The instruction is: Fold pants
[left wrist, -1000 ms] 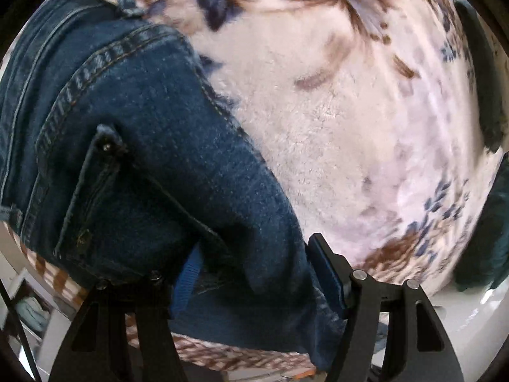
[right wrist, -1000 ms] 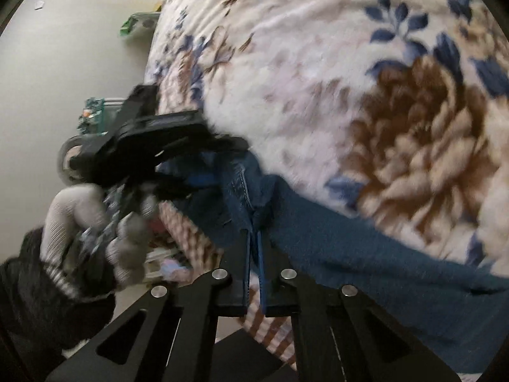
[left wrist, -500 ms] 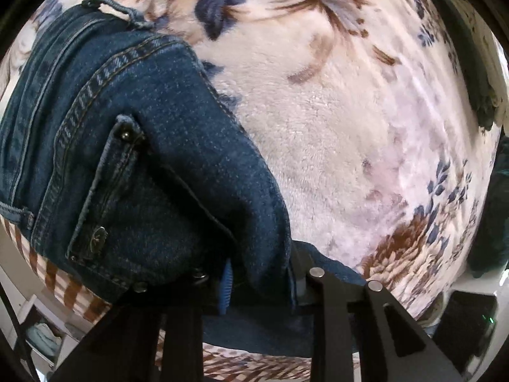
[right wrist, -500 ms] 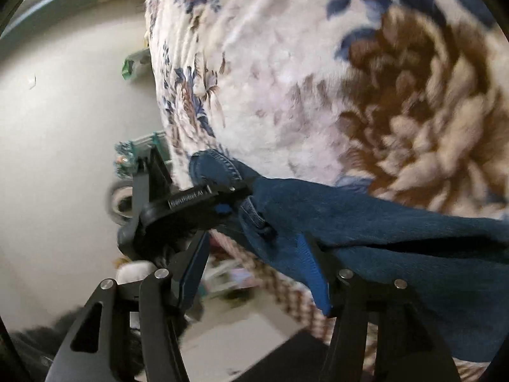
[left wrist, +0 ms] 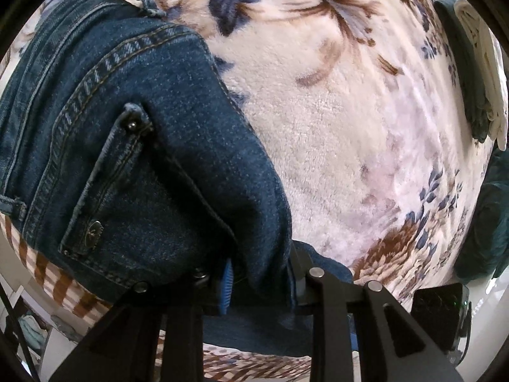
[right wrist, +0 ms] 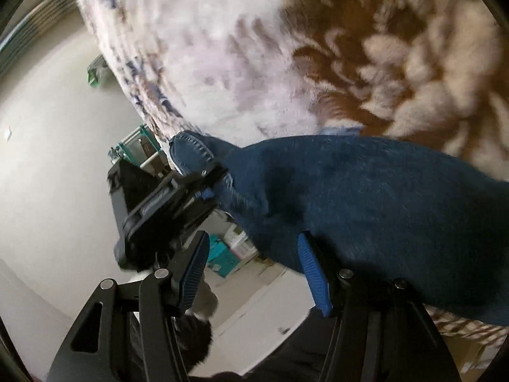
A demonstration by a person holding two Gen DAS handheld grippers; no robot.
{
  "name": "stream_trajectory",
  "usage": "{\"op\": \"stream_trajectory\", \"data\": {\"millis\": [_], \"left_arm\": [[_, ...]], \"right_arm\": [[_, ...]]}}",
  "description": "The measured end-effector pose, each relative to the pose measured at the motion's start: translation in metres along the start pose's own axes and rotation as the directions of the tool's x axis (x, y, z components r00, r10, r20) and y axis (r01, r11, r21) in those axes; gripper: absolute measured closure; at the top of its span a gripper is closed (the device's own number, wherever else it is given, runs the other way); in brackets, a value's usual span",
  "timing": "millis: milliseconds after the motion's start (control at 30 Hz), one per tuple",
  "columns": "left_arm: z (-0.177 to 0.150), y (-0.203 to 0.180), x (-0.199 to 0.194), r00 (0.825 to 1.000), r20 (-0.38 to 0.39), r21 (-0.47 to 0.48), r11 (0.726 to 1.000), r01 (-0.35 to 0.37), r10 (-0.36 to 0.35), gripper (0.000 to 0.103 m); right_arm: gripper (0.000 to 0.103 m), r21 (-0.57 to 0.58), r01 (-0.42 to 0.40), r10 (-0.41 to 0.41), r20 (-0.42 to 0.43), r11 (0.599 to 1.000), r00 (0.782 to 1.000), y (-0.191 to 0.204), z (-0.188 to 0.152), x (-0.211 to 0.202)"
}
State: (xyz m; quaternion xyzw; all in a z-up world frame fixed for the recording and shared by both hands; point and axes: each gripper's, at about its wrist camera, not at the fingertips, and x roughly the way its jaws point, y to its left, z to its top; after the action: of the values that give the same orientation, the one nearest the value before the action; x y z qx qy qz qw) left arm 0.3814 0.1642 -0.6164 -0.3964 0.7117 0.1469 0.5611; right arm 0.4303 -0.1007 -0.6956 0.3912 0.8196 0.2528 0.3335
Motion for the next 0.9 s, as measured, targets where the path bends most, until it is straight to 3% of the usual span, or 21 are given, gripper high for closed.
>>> {"op": "stream_trajectory", "data": {"millis": [100, 233, 300, 400, 533, 733, 833, 900], "left_arm": [[-0.001, 0.000, 0.001, 1.000, 0.001, 0.005, 1.000, 0.003, -0.003, 0.080], [0.000, 0.002, 0.000, 1.000, 0.003, -0.012, 1.000, 0.010, -0.010, 0.080], [0.000, 0.002, 0.000, 1.000, 0.000, -0.008, 1.000, 0.010, -0.010, 0.080], [0.000, 0.002, 0.001, 1.000, -0.003, -0.004, 1.000, 0.012, -0.012, 0.080], [0.001, 0.001, 0.001, 1.000, -0.002, -0.004, 1.000, 0.013, -0.013, 0.080], [0.001, 0.002, 0.001, 1.000, -0.002, -0.007, 1.000, 0.017, -0.017, 0.080], [0.002, 0.002, 0.001, 1.000, -0.001, -0.002, 1.000, 0.019, -0.019, 0.080], [0.002, 0.003, 0.001, 1.000, -0.002, -0.008, 1.000, 0.023, -0.023, 0.080]], "right_arm": [[0.042, -0.019, 0.037, -0.036, 0.037, 0.999, 0.999, -0.002, -0.001, 0.001], [0.042, -0.040, 0.005, -0.004, 0.010, 0.999, 1.000, 0.004, -0.001, 0.022], [0.042, -0.047, 0.048, -0.047, 0.025, 0.998, 0.999, 0.006, -0.002, 0.032], [0.042, 0.017, 0.012, -0.014, 0.107, 1.000, 0.994, -0.008, 0.004, 0.031], [0.042, 0.059, -0.070, 0.055, 0.224, 0.996, 0.973, -0.020, 0.007, 0.021], [0.037, -0.006, -0.127, 0.125, 0.232, 0.992, 0.965, -0.001, 0.009, 0.040], [0.034, -0.029, -0.091, 0.095, 0.244, 0.995, 0.965, 0.005, 0.012, 0.042], [0.033, -0.015, -0.141, 0.140, 0.245, 0.990, 0.959, -0.002, 0.012, 0.040]]}}
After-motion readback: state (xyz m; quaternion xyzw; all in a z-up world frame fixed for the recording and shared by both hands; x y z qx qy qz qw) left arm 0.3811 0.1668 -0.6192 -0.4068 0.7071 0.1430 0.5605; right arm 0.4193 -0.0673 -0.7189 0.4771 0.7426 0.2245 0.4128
